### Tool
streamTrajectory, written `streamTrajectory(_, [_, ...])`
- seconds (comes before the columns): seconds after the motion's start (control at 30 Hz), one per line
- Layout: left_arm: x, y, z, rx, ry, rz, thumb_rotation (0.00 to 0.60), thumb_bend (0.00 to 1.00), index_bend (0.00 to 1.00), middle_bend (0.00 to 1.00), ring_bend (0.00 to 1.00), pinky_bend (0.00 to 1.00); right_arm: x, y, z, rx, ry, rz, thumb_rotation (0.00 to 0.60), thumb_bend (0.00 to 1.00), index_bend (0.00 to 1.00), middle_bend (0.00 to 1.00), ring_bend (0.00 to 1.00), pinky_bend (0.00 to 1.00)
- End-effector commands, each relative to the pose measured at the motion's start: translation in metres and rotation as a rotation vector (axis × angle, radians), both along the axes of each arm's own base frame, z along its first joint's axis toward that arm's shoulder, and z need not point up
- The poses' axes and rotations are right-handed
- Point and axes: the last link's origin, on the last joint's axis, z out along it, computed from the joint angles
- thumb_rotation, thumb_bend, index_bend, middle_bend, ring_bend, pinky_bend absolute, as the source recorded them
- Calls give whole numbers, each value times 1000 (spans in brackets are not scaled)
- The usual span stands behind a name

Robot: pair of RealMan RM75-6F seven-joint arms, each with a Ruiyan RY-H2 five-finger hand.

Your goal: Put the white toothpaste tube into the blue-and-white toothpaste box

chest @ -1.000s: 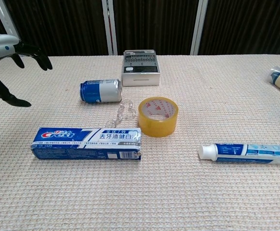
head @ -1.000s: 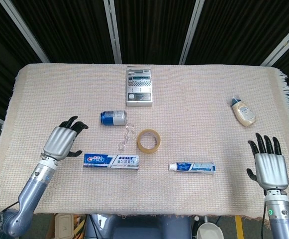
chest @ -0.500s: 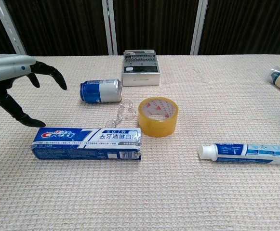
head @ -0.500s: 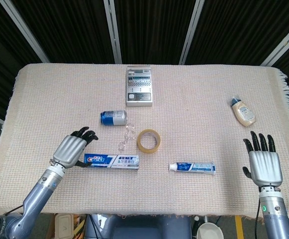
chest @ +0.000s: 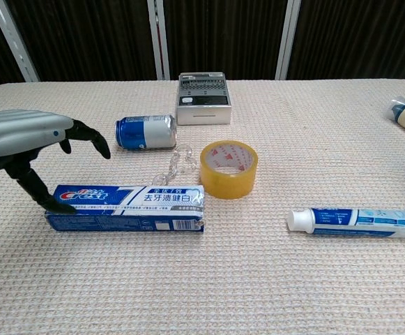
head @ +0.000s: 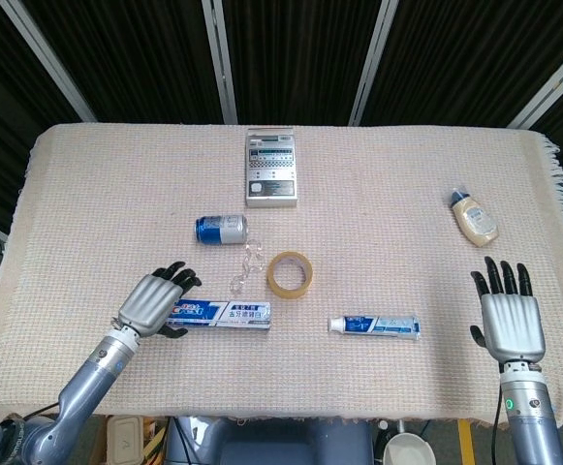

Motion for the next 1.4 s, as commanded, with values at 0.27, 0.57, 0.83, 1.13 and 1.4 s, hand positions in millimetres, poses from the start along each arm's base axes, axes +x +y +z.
streamTrajectory(0.27, [-2,-1,-18,18,53,-27,545,0,239,202,101,252,-3,1,-1,4,-5,-3,600,217,195,66,59,0])
streamTrajectory(0.57, [-7,4,-34,6,72,-15,561,59,250,206,101,252,-8,2,0,5,-8,-11,600,217,195,66,60,0])
streamTrajectory(0.83, [-4,8,-48,-10,45,-20,600,171,298,266,103,252,-12,2,2,3,0,-33,600,217,195,66,65,0])
streamTrajectory(1.13, [-5,10,-51,-3,57,-23,600,257,301,270,105,252,-17,2,11,-18,32,-47,600,217,195,66,65,0])
streamTrajectory(1.4, [-6,10,-50,-2,34,-7,600,352,305,280,116,252,-15,4,15,-25,54,-48,600,217,195,66,65,0])
